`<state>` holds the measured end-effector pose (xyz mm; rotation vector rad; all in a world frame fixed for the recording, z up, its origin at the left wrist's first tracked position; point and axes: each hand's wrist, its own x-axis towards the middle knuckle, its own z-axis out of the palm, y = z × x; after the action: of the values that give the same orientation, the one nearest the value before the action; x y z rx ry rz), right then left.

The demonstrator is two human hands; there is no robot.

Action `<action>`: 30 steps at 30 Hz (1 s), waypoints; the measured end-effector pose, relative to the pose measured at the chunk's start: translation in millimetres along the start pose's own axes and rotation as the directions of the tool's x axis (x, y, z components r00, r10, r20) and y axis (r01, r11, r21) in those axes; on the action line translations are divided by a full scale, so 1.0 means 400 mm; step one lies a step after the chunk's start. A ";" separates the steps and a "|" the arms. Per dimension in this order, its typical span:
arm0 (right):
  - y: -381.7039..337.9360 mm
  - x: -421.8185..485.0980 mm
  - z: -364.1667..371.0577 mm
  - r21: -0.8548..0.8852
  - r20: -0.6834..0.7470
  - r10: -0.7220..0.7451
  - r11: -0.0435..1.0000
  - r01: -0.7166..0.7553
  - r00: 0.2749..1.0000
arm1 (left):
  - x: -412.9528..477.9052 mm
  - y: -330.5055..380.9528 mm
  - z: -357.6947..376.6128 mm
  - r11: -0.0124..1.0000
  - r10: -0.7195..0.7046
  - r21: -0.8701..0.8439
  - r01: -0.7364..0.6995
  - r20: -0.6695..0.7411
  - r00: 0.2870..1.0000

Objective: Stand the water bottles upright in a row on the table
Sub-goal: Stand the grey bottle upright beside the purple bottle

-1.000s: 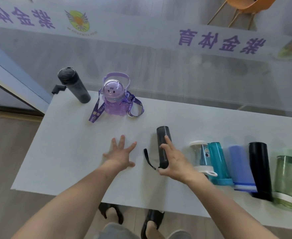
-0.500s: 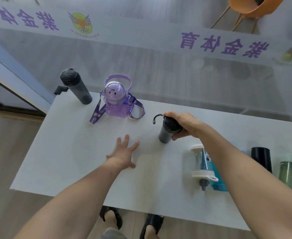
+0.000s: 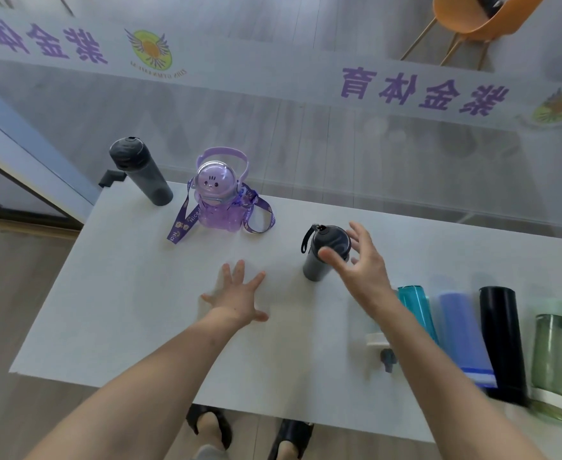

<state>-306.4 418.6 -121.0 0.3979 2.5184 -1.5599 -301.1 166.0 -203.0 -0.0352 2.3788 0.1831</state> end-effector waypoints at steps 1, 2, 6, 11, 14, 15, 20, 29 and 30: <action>0.021 -0.019 0.013 0.009 -0.017 -0.015 1.000 0.015 1.000 | 0.006 0.006 -0.005 1.000 0.002 -0.002 -0.002 -0.001 1.000; 0.042 -0.033 0.026 0.018 -0.020 -0.006 1.000 0.006 1.000 | 0.012 0.011 -0.011 1.000 0.003 -0.012 -0.003 0.005 1.000; 0.106 -0.033 0.086 0.044 0.006 0.015 0.999 -0.015 1.000 | 0.031 0.018 -0.016 0.999 0.000 -0.051 0.002 0.048 0.999; 0.128 0.029 0.141 0.125 -0.083 -0.036 0.991 0.046 0.996 | 0.034 0.016 -0.015 0.998 -0.002 -0.064 0.006 0.055 0.998; 0.132 0.074 0.157 0.159 -0.104 -0.051 0.985 0.067 0.993 | 0.034 0.018 -0.015 0.997 -0.008 -0.071 0.012 0.054 0.999; 0.130 0.093 0.160 0.161 -0.099 -0.057 0.984 0.073 0.993 | 0.033 0.018 -0.014 0.997 -0.010 -0.072 0.013 0.053 0.999; 0.088 0.204 0.165 0.161 -0.066 -0.096 0.981 0.105 0.993 | 0.031 0.020 -0.014 0.998 -0.012 -0.067 0.016 0.053 0.999; 0.060 0.324 0.173 0.142 -0.019 -0.110 0.984 0.112 0.994 | 0.029 0.026 -0.022 0.998 -0.016 -0.053 0.019 0.062 0.998; 0.063 0.330 0.172 0.140 -0.013 -0.111 0.984 0.112 0.994 | 0.030 0.027 -0.022 0.999 -0.018 -0.048 0.021 0.062 0.998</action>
<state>-425.5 386.6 -208.3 0.2823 2.4816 -1.7863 -316.6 175.9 -203.6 -0.0747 2.3113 0.2295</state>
